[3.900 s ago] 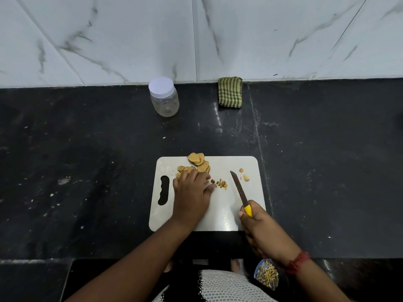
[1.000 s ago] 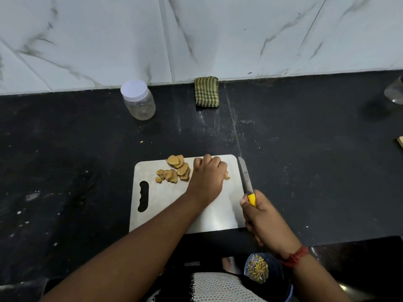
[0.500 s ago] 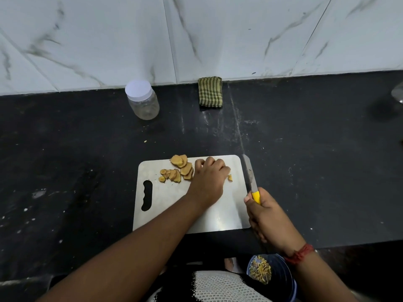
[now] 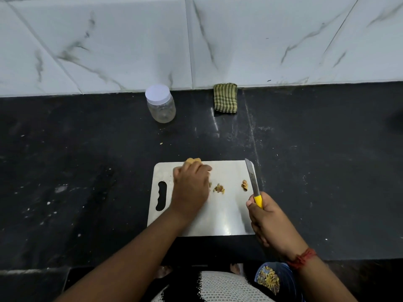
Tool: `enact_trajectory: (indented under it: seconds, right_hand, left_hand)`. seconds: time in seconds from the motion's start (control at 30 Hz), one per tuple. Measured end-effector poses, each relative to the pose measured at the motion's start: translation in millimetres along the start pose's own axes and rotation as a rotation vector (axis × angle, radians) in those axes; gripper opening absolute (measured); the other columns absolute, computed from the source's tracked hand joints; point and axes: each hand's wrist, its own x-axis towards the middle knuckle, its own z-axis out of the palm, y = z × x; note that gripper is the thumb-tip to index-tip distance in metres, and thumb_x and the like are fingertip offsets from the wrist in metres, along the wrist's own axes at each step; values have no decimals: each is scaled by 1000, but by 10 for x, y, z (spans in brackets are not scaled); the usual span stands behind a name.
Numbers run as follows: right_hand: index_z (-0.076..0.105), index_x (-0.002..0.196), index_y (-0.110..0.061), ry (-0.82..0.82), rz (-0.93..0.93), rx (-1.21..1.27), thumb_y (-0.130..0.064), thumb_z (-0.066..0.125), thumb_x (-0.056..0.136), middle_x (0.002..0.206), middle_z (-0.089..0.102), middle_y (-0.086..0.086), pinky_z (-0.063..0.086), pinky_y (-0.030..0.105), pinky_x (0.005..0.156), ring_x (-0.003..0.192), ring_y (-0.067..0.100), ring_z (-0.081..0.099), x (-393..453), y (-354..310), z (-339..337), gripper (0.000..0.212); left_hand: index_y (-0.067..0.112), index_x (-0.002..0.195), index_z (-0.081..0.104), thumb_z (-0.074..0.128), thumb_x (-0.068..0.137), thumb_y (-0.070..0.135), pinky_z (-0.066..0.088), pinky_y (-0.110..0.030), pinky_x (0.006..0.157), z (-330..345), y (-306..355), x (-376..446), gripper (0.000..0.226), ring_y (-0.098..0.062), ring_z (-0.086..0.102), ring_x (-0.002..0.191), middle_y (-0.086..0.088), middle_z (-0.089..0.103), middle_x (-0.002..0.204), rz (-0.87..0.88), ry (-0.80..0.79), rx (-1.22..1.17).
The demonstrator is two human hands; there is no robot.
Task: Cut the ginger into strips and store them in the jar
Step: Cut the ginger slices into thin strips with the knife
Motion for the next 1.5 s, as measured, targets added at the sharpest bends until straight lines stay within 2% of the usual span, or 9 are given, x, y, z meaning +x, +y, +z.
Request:
enact_trajectory:
  seconds: [0.2, 0.4, 0.5, 0.67, 0.77, 0.93, 1.17, 1.33, 1.5]
  right_hand:
    - [45, 86, -19, -62, -10, -12, -28, 44, 101, 56, 37, 3, 26, 24, 37, 37, 14, 29, 67, -88, 198, 18]
    - [43, 82, -22, -100, -18, -73, -31, 44, 101, 55, 37, 6, 26, 25, 38, 37, 18, 29, 126, -117, 333, 21]
    - [43, 83, -19, -106, -25, -70, -30, 43, 101, 54, 38, 5, 26, 26, 38, 36, 18, 29, 119, -150, 364, 21]
    - [44, 83, -21, -104, -21, -81, -31, 43, 101, 55, 38, 5, 26, 25, 38, 36, 16, 29, 74, -188, 412, 21]
    - [44, 86, -20, -111, -12, -102, -31, 43, 101, 56, 39, 5, 27, 25, 38, 37, 14, 31, 50, -184, 439, 19]
    - [43, 91, -17, -155, 40, -178, -33, 41, 101, 58, 45, 3, 30, 24, 37, 37, 14, 35, 55, -121, 491, 19]
    - [41, 96, -18, -238, 15, -450, -28, 37, 100, 70, 50, 9, 34, 23, 39, 44, 17, 42, 91, -7, 738, 12]
    - [39, 99, -13, -256, -44, -611, -25, 34, 100, 68, 50, 6, 33, 24, 38, 43, 16, 43, 156, -1, 920, 13]
    - [40, 103, -11, -234, -48, -688, -21, 34, 101, 77, 55, 10, 35, 26, 48, 50, 15, 44, 231, 24, 1005, 12]
  left_hand:
    - [16, 109, 64, 66, 90, 22, 38, -46, 86, -210, -581, -176, 20, -29, 53, 102, -4, 61, 112, -330, -52, 103]
    - [20, 96, 63, 63, 95, 33, 35, -43, 83, -228, -660, -257, 12, -23, 53, 95, 1, 58, 103, -348, -107, 125]
    - [23, 91, 64, 61, 96, 32, 35, -41, 82, -240, -653, -315, 10, -20, 54, 90, 5, 58, 96, -274, -111, 146]
    - [25, 87, 66, 73, 88, 31, 35, -38, 81, -232, -613, -446, 9, -17, 55, 84, 9, 59, 90, -137, -97, 132]
    - [27, 94, 70, 72, 89, 33, 35, -39, 84, -213, -588, -529, 8, -16, 56, 91, 9, 61, 96, -116, -94, 78]
    - [23, 106, 67, 49, 94, 39, 35, -40, 90, -214, -622, -653, 27, -17, 52, 103, 7, 61, 112, -56, -56, 43]
    - [18, 140, 57, 51, 97, 41, 38, -48, 103, -239, -757, -813, 49, -20, 50, 116, 5, 54, 140, 187, -166, 133]
    - [17, 142, 54, 51, 97, 43, 36, -49, 106, -227, -743, -813, 53, -21, 51, 117, 4, 53, 142, 194, -196, 149]
    - [16, 140, 58, 49, 98, 43, 34, -50, 108, -234, -747, -810, 50, -21, 50, 117, 3, 54, 141, 208, -198, 134]
